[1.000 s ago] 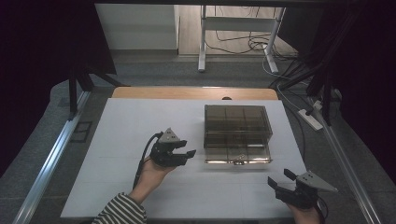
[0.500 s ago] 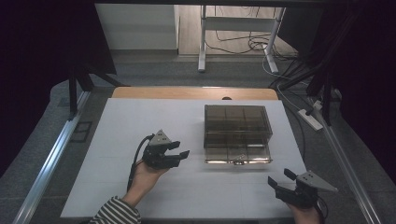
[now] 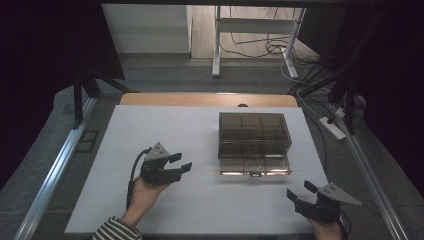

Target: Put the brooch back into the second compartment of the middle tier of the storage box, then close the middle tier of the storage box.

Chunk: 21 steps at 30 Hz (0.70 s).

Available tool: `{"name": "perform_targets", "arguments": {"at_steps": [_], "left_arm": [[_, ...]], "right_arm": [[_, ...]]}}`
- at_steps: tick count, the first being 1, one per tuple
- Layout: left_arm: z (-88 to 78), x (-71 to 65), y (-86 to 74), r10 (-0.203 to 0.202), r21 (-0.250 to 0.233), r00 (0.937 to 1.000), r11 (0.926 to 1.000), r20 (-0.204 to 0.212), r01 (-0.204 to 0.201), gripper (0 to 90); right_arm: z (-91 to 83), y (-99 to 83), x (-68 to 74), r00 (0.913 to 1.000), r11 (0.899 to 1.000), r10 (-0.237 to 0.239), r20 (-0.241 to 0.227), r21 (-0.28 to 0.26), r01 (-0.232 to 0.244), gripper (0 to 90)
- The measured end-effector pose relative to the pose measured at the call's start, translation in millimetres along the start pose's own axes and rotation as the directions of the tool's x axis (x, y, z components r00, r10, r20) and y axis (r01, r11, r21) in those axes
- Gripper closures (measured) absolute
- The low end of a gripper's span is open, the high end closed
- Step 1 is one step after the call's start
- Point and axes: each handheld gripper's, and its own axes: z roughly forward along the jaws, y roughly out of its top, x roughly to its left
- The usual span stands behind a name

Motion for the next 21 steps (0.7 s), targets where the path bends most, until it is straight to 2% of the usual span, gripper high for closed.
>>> {"name": "perform_targets", "arguments": {"at_steps": [11, 21], "left_arm": [[-10.3, 5.6, -17.3, -0.024, -0.022, 0.9991, 0.9995, -0.034, 0.023, 43.3], [-8.0, 2.7, -33.6, -0.039, -0.024, 0.9982, 0.9990, -0.045, 0.038, 43.6]], "right_arm": [[0.1, -0.1, -1.0, 1.0000, 1.000, 0.008, -0.001, -0.003, -0.008, 23.5], [-0.3, 0.3, -1.7, 0.9997, 1.000, 0.023, -0.008, -0.006, -0.023, 24.2]]}}
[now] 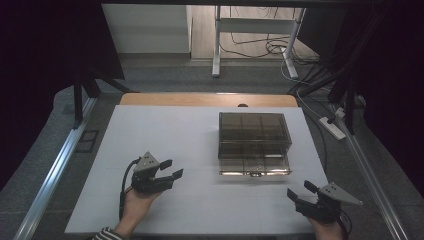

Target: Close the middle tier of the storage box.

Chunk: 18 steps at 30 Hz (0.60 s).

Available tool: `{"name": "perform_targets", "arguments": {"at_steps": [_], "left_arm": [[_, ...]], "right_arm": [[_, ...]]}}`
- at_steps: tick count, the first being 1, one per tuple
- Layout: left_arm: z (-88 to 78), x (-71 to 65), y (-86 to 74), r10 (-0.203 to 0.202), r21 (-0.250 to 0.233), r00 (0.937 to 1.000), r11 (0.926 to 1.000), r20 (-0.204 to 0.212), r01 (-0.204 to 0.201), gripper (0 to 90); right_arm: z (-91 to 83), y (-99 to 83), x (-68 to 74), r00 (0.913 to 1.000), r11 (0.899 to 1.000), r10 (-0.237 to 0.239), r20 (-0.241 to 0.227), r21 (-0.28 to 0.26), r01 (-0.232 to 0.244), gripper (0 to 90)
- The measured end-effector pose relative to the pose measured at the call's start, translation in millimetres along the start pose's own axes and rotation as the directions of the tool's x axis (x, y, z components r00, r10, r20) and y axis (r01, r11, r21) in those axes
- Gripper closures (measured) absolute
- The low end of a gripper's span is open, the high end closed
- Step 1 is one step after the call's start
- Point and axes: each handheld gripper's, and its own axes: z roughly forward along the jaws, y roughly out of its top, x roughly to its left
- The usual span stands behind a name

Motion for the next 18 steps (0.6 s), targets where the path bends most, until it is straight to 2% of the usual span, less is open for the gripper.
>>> {"name": "perform_targets", "arguments": {"at_steps": [7, 13, 18], "left_arm": [[8.4, -11.4, -7.0, 0.024, 0.009, 0.9997, 0.9997, 0.004, -0.024, 44.8], [19.4, -20.3, -6.0, 0.035, 0.028, 0.9989, 0.9990, 0.031, -0.036, 47.6], [29.0, -26.0, -1.6, 0.046, 0.040, 0.9976, 0.9980, 0.051, -0.048, 50.8]], "right_arm": [[-2.2, 2.9, -0.8, 1.0000, 1.000, -0.004, -0.005, -0.009, 0.004, 25.6], [-1.8, 8.2, -2.1, 1.0000, 1.000, 0.002, -0.004, 0.024, -0.002, 35.6], [0.0, 11.0, -2.4, 0.9992, 0.998, -0.005, -0.039, 0.062, 0.008, 43.7]]}}
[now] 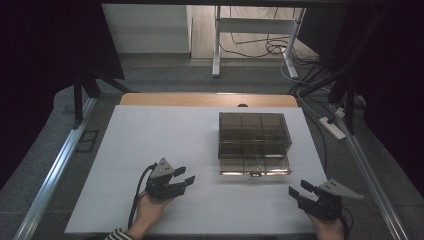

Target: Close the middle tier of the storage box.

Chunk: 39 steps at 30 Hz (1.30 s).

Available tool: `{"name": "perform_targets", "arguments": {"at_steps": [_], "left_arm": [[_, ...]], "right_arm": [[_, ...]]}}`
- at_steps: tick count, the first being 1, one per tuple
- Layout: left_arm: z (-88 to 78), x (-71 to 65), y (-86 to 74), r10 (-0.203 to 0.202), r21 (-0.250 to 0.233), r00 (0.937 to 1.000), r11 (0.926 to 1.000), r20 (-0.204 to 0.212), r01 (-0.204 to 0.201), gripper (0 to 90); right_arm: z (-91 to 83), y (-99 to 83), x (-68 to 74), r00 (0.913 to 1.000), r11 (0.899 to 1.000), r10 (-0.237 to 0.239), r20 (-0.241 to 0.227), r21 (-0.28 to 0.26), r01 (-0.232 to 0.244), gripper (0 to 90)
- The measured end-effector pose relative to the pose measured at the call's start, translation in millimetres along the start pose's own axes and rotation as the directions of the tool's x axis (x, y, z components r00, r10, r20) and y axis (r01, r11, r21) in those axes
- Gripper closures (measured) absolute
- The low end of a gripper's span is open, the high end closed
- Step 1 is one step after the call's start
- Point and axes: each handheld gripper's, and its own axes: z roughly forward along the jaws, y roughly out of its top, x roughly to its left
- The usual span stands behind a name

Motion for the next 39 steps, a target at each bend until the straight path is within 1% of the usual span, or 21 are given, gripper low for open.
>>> {"name": "perform_targets", "arguments": {"at_steps": [4, 7, 9, 11, 13, 18, 24, 28, 31, 35, 39], "left_arm": [[9.0, -4.3, 4.1, 0.008, 0.018, 0.9999, 0.9998, 0.015, -0.008, 54.4], [15.7, -7.7, 7.2, 0.015, 0.040, 0.9995, 0.9991, 0.027, -0.016, 58.2], [19.9, -8.9, 9.8, 0.012, 0.054, 0.9993, 0.9985, 0.035, -0.014, 60.5], [23.6, -9.3, 12.6, 0.008, 0.062, 0.9989, 0.9980, 0.047, -0.011, 63.1], [27.2, -10.6, 15.2, 0.014, 0.072, 0.9987, 0.9973, 0.048, -0.017, 66.2], [36.1, -15.0, 20.4, 0.032, 0.102, 0.9981, 0.9941, 0.053, -0.037, 72.2], [46.1, -21.1, 26.2, 0.060, 0.133, 0.9961, 0.9888, 0.065, -0.068, 80.7], [52.9, -25.0, 30.2, 0.079, 0.162, 0.9945, 0.9827, 0.068, -0.089, 84.9], [58.7, -26.4, 32.4, 0.077, 0.181, 0.9944, 0.9795, 0.073, -0.089, 88.7], [64.4, -28.9, 35.0, 0.080, 0.198, 0.9935, 0.9755, 0.081, -0.095, 88.9], [69.1, -32.2, 37.2, 0.093, 0.211, 0.9917, 0.9713, 0.089, -0.110, 88.9]], "right_arm": [[1.7, 2.2, -0.2, 0.9998, 1.000, -0.008, -0.018, 0.024, 0.009, 52.3], [2.6, 3.6, -0.5, 0.9992, 0.999, -0.023, -0.032, 0.039, 0.025, 60.4], [3.4, 4.7, -1.1, 0.9989, 0.998, -0.029, -0.036, 0.052, 0.031, 64.4], [4.9, 5.9, -2.3, 0.9987, 0.997, -0.038, -0.034, 0.064, 0.040, 67.6], [6.9, 7.2, -3.7, 0.9984, 0.996, -0.046, -0.032, 0.076, 0.049, 70.6], [10.8, 10.0, -6.2, 0.9980, 0.994, -0.049, -0.040, 0.096, 0.053, 77.5], [14.9, 14.1, -8.7, 0.9973, 0.992, -0.055, -0.048, 0.112, 0.060, 84.3], [18.8, 17.1, -9.7, 0.9966, 0.990, -0.060, -0.057, 0.125, 0.067, 88.8], [22.8, 20.0, -9.6, 0.9960, 0.987, -0.065, -0.062, 0.141, 0.073, 89.5], [28.0, 23.8, -8.4, 0.9953, 0.985, -0.069, -0.067, 0.154, 0.079, 89.5], [33.2, 27.1, -7.0, 0.9948, 0.982, -0.074, -0.069, 0.166, 0.085, 89.5]]}}
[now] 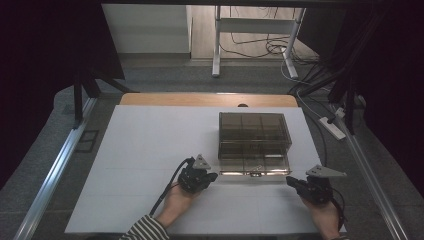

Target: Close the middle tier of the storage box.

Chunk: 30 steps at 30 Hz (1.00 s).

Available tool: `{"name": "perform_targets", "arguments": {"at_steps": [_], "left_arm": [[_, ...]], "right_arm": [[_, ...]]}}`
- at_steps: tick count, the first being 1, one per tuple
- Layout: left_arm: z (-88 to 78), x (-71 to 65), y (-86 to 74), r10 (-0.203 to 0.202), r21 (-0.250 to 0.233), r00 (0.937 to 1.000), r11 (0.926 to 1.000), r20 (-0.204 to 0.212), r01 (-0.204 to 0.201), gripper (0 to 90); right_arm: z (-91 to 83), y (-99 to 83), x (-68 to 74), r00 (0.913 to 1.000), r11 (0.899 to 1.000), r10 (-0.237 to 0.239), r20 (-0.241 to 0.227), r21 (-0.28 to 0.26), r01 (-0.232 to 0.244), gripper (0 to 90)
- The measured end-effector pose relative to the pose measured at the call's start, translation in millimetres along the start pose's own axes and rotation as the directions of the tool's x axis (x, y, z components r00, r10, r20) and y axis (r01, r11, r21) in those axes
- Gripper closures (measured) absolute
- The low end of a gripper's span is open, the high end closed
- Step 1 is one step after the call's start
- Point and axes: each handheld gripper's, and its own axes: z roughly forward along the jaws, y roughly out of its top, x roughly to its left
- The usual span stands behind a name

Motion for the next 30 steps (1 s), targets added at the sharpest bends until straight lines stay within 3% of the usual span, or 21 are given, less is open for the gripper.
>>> {"name": "perform_targets", "arguments": {"at_steps": [15, 30], "left_arm": [[14.4, -3.8, 11.1, 0.000, 0.031, 0.9999, 0.9995, 0.017, 0.000, 89.0], [16.6, -5.1, 16.1, 0.003, 0.024, 0.9999, 0.9997, 0.015, -0.003, 89.0]], "right_arm": [[7.0, 3.9, -8.9, 0.9994, 0.999, 0.030, 0.016, 0.023, -0.030, 89.5], [8.0, 6.1, -12.5, 0.9992, 0.999, 0.035, 0.020, 0.023, -0.035, 89.5]]}}
